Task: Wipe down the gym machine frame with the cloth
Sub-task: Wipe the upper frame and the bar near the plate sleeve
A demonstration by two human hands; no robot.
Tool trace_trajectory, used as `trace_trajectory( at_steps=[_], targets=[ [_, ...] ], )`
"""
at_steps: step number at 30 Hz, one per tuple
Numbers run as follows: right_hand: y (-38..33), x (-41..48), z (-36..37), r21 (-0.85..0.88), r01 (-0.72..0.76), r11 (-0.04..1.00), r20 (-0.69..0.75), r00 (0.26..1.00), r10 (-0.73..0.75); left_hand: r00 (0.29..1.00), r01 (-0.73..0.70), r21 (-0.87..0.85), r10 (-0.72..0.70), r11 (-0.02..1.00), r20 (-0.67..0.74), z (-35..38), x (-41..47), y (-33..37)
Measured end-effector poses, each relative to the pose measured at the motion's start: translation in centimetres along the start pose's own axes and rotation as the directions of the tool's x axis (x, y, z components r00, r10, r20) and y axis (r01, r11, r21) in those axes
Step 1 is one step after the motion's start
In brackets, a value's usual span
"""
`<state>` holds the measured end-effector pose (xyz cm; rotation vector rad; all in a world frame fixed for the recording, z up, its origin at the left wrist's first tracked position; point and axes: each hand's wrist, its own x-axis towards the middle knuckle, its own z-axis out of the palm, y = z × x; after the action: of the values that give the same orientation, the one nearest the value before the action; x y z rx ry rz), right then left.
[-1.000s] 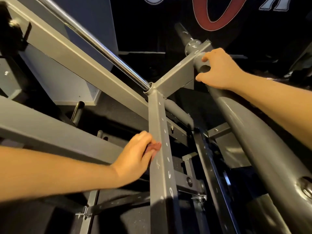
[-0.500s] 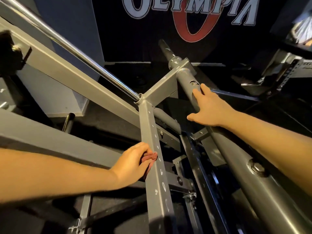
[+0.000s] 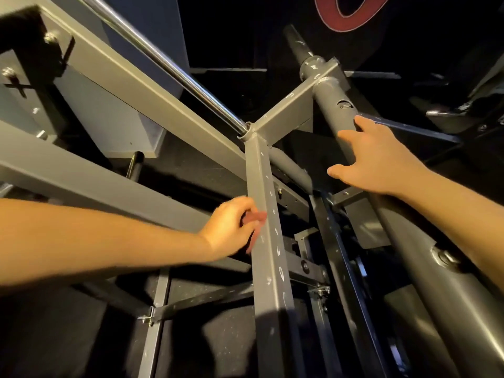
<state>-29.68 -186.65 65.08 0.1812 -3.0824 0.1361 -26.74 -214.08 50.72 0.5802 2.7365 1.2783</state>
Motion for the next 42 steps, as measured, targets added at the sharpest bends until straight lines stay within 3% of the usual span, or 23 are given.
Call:
trace_trajectory(
  at_steps=[3,5,8,12,14,16,18,20,22,26,29,32,34,36,37,39,42],
  targets=[
    [0.0,0.0,0.0,0.008,-0.002,1.000,0.005,1.000,0.002,0.963,-0.148,0.042,0.135,0.988,0.235,0.4,-6.2,1.2],
    [0.0,0.1,0.0,0.008,0.001,1.000,0.004,1.000,-0.001,0.951,-0.173,0.074,0.147,0.982,0.271,0.5,-7.3,1.4],
    [0.0,0.3,0.2,-0.009,-0.006,1.000,0.007,1.000,0.006,0.973,-0.119,0.047,0.107,0.992,0.204,0.1,-4.0,1.1],
    [0.1,0.4,0.6,-0.024,-0.004,1.000,-0.006,1.000,0.004,0.999,0.041,0.008,-0.041,0.999,-0.010,-0.6,2.3,-0.7],
    [0.1,0.4,0.5,-0.032,-0.006,0.999,-0.014,1.000,0.005,0.996,0.036,0.005,-0.035,0.999,-0.076,-0.1,2.1,-0.4],
    [0.0,0.4,0.4,-0.035,-0.005,0.999,-0.018,1.000,0.004,0.999,-0.043,0.004,0.043,0.999,-0.014,0.2,-1.1,0.6],
    [-0.1,0.3,0.3,-0.028,-0.010,1.000,-0.026,1.000,0.009,0.979,-0.155,0.008,0.152,0.988,0.133,0.6,-5.1,1.3],
    [-0.2,0.2,0.2,-0.022,-0.006,1.000,-0.035,0.999,0.006,0.959,-0.185,0.020,0.176,0.983,0.221,0.4,-6.3,1.2],
    [-0.2,0.3,0.2,-0.019,-0.008,1.000,-0.042,0.999,0.007,0.970,-0.149,0.028,0.141,0.988,0.197,0.1,-3.8,1.0],
    [-0.2,0.2,0.3,-0.037,0.005,0.999,-0.045,0.999,-0.007,0.999,0.014,-0.004,-0.014,1.000,-0.031,-1.0,2.8,-0.3],
    [-0.3,0.1,0.1,-0.036,-0.010,0.999,-0.028,1.000,0.009,0.995,-0.102,0.003,0.102,0.995,-0.008,-0.1,-0.3,0.2],
    [-0.4,0.1,0.0,-0.049,-0.014,0.999,-0.010,1.000,0.014,0.929,-0.311,-0.027,0.310,0.950,0.201,0.3,-7.2,1.8],
    [-0.4,0.1,0.1,-0.043,-0.013,0.999,-0.011,1.000,0.013,0.882,-0.379,-0.023,0.368,0.925,0.294,0.0,-7.6,1.6],
    [-0.1,0.2,0.2,-0.041,-0.015,0.999,-0.020,1.000,0.014,0.930,-0.294,0.019,0.282,0.956,0.236,-0.4,-4.4,1.4],
    [-0.1,0.2,0.3,-0.044,-0.012,0.999,-0.025,1.000,0.011,0.977,-0.153,0.004,0.151,0.988,0.151,-0.7,-1.9,1.0],
    [-0.2,0.2,0.3,-0.050,-0.011,0.999,-0.024,1.000,0.010,0.997,0.071,-0.008,-0.071,0.997,-0.032,-1.3,2.3,0.0],
    [-0.2,0.3,0.3,-0.038,-0.012,0.999,-0.027,1.000,0.011,0.991,0.058,0.027,-0.054,0.998,-0.123,-0.4,2.0,-0.2]
  ],
)
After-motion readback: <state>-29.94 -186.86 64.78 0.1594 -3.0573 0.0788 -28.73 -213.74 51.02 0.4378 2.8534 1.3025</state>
